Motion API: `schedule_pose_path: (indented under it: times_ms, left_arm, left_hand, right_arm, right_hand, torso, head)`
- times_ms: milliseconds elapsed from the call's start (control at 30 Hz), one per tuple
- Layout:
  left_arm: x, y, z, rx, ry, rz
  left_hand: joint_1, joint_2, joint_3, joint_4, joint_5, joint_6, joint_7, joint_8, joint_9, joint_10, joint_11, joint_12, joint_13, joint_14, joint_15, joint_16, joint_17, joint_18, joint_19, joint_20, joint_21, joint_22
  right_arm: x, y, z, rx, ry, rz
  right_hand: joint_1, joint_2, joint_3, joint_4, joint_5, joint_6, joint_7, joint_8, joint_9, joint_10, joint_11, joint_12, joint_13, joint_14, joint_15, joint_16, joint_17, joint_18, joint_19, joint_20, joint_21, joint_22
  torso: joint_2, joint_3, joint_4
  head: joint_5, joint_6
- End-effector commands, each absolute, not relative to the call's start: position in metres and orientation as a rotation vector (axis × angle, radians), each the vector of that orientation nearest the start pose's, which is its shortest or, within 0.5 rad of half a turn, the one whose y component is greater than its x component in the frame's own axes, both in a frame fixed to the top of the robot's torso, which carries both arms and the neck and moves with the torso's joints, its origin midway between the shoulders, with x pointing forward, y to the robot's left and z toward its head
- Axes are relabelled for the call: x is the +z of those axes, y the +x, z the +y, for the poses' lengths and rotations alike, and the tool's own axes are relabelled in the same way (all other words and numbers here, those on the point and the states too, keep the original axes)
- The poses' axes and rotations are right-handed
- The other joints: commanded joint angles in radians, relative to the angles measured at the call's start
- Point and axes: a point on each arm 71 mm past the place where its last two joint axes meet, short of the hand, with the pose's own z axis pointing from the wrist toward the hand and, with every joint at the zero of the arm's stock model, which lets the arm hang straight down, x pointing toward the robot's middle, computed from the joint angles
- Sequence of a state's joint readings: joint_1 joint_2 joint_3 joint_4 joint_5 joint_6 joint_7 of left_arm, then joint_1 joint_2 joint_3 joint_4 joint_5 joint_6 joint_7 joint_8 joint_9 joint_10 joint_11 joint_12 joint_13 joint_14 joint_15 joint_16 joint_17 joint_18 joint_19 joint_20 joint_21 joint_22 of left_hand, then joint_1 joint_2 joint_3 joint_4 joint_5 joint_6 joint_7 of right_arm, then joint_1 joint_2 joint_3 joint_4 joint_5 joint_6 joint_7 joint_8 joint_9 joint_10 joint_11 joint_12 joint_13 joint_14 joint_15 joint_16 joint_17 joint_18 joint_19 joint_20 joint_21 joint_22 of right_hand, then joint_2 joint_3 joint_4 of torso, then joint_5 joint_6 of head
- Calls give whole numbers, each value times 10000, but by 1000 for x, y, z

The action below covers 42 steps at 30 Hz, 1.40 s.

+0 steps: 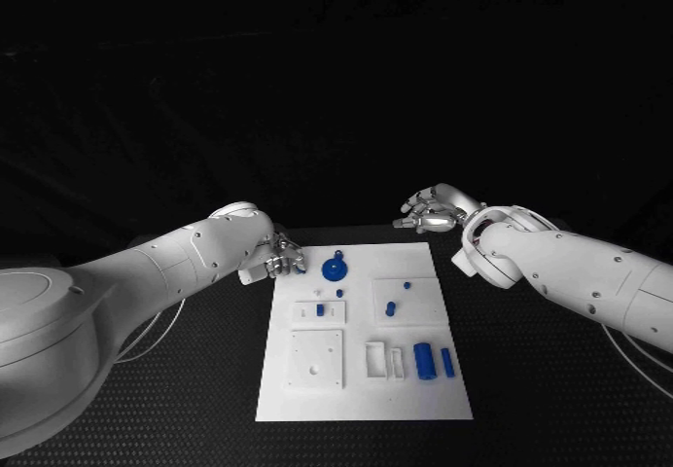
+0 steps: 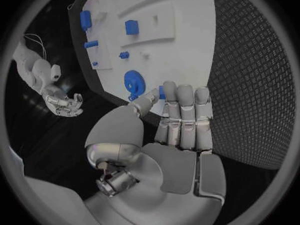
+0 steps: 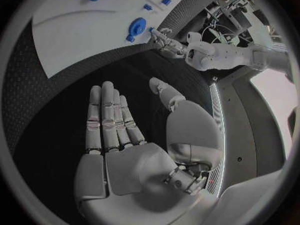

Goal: Assemble the parts on the task board

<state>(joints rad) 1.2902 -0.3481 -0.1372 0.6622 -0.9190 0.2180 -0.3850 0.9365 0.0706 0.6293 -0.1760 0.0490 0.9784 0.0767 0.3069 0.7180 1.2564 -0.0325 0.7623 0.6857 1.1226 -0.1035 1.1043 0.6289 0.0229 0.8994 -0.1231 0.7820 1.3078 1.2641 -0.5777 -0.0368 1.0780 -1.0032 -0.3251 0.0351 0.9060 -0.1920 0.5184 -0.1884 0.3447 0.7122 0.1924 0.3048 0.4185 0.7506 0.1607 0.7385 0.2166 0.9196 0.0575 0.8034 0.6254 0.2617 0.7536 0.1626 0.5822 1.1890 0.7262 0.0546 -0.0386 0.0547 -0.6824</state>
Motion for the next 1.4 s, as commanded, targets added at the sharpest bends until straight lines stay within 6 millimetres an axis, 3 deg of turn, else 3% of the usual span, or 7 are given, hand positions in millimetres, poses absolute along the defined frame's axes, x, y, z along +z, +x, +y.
schedule_pose_path:
  times_ms: [33,167,433,767,900,967,1400]
  left_arm:
    - [-232,601,214,-3111,-4719,22439]
    - [-230,594,217,-3428,-4885,22333]
    - [-221,580,218,-3918,-4888,22002]
    - [-210,557,213,-4538,-4556,21635]
    - [-217,546,214,-4325,-4196,21558]
    - [-220,539,212,-4192,-3682,21380]
    - [-230,519,204,-3919,-2648,21374]
  left_hand:
    - [103,2,91,-4,22,105,-14,490,37,98,-23,62,16,86,-6,53,20,-51,104,-752,41,190]
    - [83,-8,126,-39,39,187,-54,581,1,195,-61,62,17,166,-13,76,32,-37,147,-765,61,196]
    - [-71,-79,253,-182,476,346,-127,738,-172,421,-131,-7,-19,349,-19,64,29,-6,256,-774,89,193]
    - [-498,-152,327,-487,1716,663,-257,1030,-440,805,-258,-35,6,689,-82,105,75,55,524,-820,203,198]
    - [-560,-125,331,-529,1796,681,-270,1051,-467,824,-258,-42,9,704,-86,102,79,58,539,-824,212,200]
    - [-705,-108,584,-663,2321,854,-350,1173,-499,975,-336,-11,30,856,-119,151,106,82,646,-851,255,195]
    - [-1771,-341,1667,-944,2893,1306,-597,1985,-722,1553,-587,252,297,1420,-328,463,334,159,1211,-1041,611,220]
  right_arm:
    - [-174,574,-201,7873,2668,16373]
    - [-175,576,-205,7951,2848,16462]
    - [-177,579,-212,8223,3365,16584]
    - [-177,581,-215,8235,3497,16483]
    - [-177,583,-217,8310,3651,16479]
    - [-177,584,-218,8362,3747,16443]
    - [-175,586,-220,8376,3872,16038]
  right_hand:
    - [7,8,-49,5,-15,-76,410,36,-17,80,5,-56,-27,16,57,-66,-13,-120,18,66,-42,-6]
    - [47,46,-49,-35,-20,-39,397,66,-41,-24,48,-298,-308,-253,157,-356,-109,-163,-239,134,-269,-36]
    - [134,78,108,-75,-71,-55,310,118,-104,124,165,-1235,-1124,-1671,964,-2027,-1230,-596,-1747,431,-1631,-428]
    - [213,108,110,-42,-82,-139,276,156,-136,273,196,-1949,-1504,-1683,1097,-2799,-1900,-677,-1951,503,-2234,-549]
    - [221,106,111,-38,-77,-155,262,155,-140,245,189,-2031,-1511,-1743,1113,-2883,-1964,-699,-2014,513,-2311,-564]
    - [259,78,238,110,-74,-228,232,189,-126,285,316,-2824,-1505,-1924,1310,-3424,-2365,-1004,-2903,617,-2897,-633]
    - [479,91,348,203,29,-226,430,285,-129,1173,402,-4355,-1506,-1579,1319,-3828,-2757,-1023,-2878,629,-3345,-543]
  torso:
    - [-15,4,25]
    - [-41,4,57]
    - [-84,8,122]
    - [-165,26,215]
    - [-186,25,254]
    - [-185,24,246]
    - [-172,23,225]
  head:
    - [2,9]
    - [17,20]
    - [34,26]
    - [126,-17]
    - [131,-50]
    - [162,-54]
    - [276,-90]
